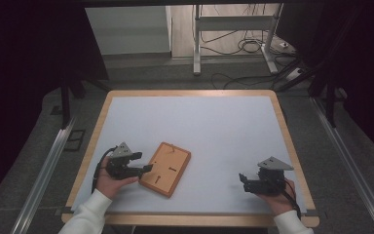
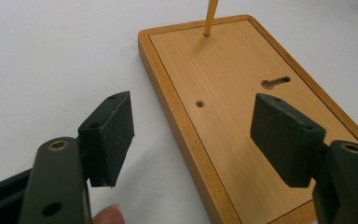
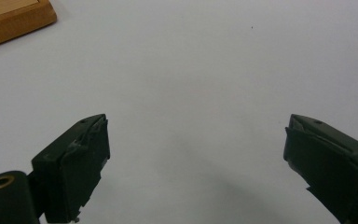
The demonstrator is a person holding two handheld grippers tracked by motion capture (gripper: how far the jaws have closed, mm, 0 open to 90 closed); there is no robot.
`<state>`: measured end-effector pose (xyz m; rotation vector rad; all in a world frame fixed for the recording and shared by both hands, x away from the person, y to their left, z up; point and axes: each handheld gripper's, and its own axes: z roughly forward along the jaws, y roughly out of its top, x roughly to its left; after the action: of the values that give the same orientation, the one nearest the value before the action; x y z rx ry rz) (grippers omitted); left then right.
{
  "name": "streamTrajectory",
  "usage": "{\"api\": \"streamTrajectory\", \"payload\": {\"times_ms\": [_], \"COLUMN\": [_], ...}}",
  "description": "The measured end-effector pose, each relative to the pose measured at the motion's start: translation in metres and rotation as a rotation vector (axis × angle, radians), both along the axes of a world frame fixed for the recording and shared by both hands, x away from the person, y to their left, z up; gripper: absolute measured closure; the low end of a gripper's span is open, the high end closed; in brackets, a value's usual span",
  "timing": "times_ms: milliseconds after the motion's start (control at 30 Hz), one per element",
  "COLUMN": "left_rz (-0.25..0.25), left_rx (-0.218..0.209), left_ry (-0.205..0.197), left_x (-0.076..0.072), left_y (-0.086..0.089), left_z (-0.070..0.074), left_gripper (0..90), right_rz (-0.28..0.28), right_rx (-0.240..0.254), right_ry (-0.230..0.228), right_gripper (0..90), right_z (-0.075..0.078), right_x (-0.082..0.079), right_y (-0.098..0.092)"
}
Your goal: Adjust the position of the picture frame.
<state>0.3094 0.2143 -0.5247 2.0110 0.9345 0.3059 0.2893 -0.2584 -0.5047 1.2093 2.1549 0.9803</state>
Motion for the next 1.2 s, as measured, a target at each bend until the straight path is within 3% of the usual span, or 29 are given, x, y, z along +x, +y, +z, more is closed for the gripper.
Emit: {"api": "streamTrajectory", "payload": {"times_ms": [100, 167, 667, 1200], "left_rz": [-0.001, -0.001, -0.005, 0.015], "left_rx": [0.007, 0.006, 0.003, -0.004], "left_ry": [0.001, 0.003, 0.007, 0.01], "left_x": [0.0, 0.0, 0.0, -0.01], "left_y": [0.0, 0.001, 0.001, 0.007], "left_z": [-0.001, -0.001, -0.001, -0.003], "left_gripper": [29.7, 29.7, 29.6, 29.7], "right_rz": [0.017, 0.034, 0.103, 0.236], "right_rx": [-0.006, -0.035, -0.028, -0.01], "right_ry": [0.012, -0.007, 0.021, 0.036], "right_gripper": [9.7, 11.0, 16.5, 21.8], "right_z": [-0.001, -0.001, 0.006, 0.007], "right_x": [0.001, 0.0, 0.0, 0.019], "right_y": [0.0, 0.003, 0.027, 0.087]}}
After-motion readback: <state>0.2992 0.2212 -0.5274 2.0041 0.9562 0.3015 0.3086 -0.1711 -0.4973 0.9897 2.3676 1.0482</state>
